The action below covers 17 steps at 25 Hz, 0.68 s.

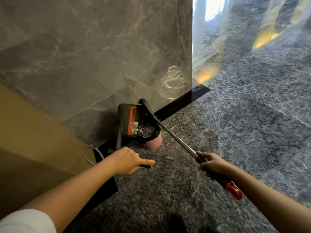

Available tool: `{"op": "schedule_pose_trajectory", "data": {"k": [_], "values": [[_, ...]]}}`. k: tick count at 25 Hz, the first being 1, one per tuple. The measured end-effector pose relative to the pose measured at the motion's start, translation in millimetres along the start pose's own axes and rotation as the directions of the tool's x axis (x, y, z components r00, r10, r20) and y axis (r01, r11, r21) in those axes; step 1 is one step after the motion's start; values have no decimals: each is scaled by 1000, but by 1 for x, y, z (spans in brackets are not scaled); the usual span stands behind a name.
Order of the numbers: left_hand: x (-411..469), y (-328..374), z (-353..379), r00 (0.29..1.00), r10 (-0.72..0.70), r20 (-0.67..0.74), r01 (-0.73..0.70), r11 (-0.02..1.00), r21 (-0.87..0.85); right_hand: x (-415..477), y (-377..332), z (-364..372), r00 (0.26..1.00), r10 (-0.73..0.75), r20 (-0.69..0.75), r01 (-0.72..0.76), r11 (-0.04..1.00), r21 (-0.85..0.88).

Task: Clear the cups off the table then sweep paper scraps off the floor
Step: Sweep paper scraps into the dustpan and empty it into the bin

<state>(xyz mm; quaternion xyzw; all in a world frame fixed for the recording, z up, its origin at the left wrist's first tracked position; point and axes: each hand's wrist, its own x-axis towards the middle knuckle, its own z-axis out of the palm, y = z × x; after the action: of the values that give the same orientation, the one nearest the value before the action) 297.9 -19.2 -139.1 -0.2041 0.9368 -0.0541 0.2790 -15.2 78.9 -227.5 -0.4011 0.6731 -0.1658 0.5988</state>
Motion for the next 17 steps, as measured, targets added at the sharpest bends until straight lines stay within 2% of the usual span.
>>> {"op": "schedule_pose_trajectory", "data": {"k": [3, 5, 7, 10, 13, 16, 17], "values": [[-2, -6, -4, 987, -154, -55, 149, 985, -83, 3, 0, -2, 1000, -3, -9, 3, 1000, 18], [0, 2, -3, 997, -71, -27, 69, 996, -63, 3, 0, -3, 1000, 2, -2, -2, 1000, 20], [-3, 6, 1, 997, 33, 70, -35, 999, 29, 3, 0, -2, 1000, 6, 7, -6, 1000, 23], [-4, 1, 5, 998, -3, 60, 0, 998, 58, 1, 2, 1, 1000, -4, -12, 4, 999, 39], [-5, 7, 7, 996, 43, 83, -49, 997, 67, 0, 1, 1, 1000, -5, -10, 5, 999, 37], [-1, -1, 5, 982, -179, -58, 175, 983, -62, 1, 1, 0, 1000, -1, -6, 2, 999, 32], [2, 1, 3, 974, -211, -83, 202, 973, -110, 1, 2, 1, 1000, -1, -5, 1, 1000, 26]]}}
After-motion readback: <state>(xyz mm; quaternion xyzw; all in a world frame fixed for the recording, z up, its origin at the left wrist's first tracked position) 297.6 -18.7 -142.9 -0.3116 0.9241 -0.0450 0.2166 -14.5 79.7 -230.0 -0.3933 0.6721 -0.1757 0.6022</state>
